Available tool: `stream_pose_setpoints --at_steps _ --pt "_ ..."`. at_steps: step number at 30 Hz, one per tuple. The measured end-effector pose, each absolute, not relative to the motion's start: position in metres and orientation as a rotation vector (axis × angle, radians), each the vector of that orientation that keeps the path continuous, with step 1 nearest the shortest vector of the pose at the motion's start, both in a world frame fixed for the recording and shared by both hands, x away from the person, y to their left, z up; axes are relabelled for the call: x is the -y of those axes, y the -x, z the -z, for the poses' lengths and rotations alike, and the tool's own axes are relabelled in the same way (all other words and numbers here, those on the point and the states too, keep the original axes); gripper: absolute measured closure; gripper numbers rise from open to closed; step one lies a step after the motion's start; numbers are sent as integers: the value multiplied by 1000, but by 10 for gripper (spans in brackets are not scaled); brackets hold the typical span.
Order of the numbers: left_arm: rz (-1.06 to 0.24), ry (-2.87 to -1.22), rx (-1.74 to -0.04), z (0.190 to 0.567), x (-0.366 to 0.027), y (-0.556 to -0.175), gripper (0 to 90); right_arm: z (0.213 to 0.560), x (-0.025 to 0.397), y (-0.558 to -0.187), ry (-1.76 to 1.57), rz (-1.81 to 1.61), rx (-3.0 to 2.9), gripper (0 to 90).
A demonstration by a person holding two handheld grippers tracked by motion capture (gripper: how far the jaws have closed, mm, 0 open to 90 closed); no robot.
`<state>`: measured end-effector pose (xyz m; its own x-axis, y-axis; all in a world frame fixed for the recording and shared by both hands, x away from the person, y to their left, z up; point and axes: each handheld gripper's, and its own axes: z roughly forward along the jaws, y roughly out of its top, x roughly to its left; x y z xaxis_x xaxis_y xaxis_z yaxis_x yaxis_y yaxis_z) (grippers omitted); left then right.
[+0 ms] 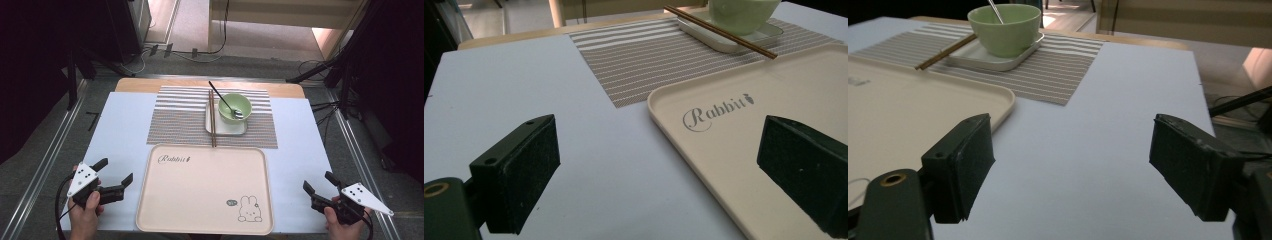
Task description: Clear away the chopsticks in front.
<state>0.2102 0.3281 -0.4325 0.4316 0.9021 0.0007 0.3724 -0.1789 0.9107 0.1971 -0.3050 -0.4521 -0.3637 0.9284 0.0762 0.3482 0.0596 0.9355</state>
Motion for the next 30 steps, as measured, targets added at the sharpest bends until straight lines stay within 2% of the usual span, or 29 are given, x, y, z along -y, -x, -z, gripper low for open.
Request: stream_pose_setpoints --at_steps 5,9,13,21,25,28,29,30 --pt "-736 -1771 -1098 424 -314 -216 33 455 309 -199 -1283 -1325 -1804 188" --pt "-681 -1777 -1081 413 -305 -225 34 458 306 -202 -1283 -1308 -1839 200" --pt "-681 -1772 -1124 403 -296 -239 76 458 302 -203 -1277 -1337 -1839 227" --pt "-674 -1845 -1188 384 -266 -274 79 454 288 -200 -1222 -1334 -1835 278" --pt "-598 -1852 -1171 381 -256 -290 79 455 286 -199 -1213 -1359 -1854 299" --pt "-628 -1860 -1194 379 -246 -302 81 455 283 -199 -1200 -1351 -1890 307" --pt "-631 -1853 -1212 377 -243 -307 95 454 282 -198 -1197 -1350 -1887 311" --pt "-628 -1848 -1233 376 -240 -312 148 454 282 -198 -1190 -1353 -1885 315"
